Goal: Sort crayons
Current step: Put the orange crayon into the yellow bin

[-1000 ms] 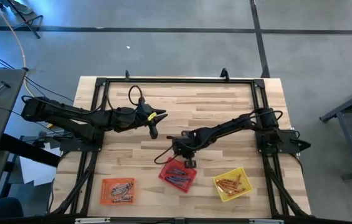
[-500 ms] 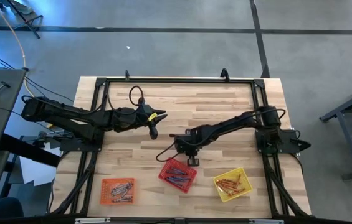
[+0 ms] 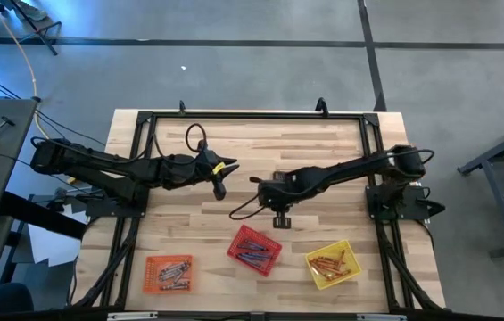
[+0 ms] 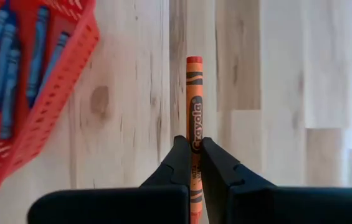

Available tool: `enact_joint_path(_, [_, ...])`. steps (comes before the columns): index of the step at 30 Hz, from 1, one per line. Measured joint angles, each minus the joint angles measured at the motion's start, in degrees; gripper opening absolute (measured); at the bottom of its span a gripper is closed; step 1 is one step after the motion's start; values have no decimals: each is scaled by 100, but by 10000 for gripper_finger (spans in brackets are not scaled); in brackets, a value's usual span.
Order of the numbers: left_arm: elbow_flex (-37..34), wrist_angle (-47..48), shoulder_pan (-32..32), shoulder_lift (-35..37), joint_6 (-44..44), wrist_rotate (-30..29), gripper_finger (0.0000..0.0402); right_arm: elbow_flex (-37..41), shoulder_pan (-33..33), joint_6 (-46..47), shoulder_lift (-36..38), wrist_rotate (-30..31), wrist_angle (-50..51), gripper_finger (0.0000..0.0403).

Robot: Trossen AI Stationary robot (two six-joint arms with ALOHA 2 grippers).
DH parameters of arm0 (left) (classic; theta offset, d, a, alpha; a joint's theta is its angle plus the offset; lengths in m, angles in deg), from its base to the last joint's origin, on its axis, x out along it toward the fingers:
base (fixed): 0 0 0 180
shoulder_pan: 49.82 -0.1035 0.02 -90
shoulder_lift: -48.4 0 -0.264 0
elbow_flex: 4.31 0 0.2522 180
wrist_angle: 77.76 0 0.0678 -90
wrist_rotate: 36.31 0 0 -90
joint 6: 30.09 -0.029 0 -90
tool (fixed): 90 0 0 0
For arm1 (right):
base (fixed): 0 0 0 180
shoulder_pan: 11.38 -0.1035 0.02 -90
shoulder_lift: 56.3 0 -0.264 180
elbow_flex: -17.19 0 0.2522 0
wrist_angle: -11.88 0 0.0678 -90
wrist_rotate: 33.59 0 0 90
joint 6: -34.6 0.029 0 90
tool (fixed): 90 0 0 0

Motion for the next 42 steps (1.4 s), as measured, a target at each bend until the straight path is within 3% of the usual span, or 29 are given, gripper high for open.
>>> enact_joint_path(6, [0, 94, 0, 0, 0, -1, 69, 578, 0, -102, 849, 18, -94, 3])
enact_joint_path(9, [0, 94, 0, 0, -7, 0, 69, 1187, -24, 240, 1428, 29, -646, 3])
enact_joint_path(15, [0, 99, 0, 0, -94, -2, 69, 2666, -474, 1244, 2616, 118, -2478, 3])
enact_joint_path(21, [0, 96, 0, 0, -96, -2, 69, 3807, -1473, 2063, 3353, 673, -4412, 3])
enact_joint_path(26, [0, 101, 0, 0, -94, -2, 69, 4239, -2563, 2005, 3444, 1464, -5342, 3])
enact_joint_path(33, [0, 103, 0, 0, -88, -2, 69, 4372, -4004, 1740, 3435, 3107, -5365, 3])
enact_joint_path(38, [0, 103, 0, 0, -37, -2, 69, 4755, -4645, 1897, 3429, 4212, -5640, 3])
enact_joint_path(42, [0, 102, 0, 0, 17, -2, 69, 5232, -4888, 2698, 3424, 4528, -5883, 3])
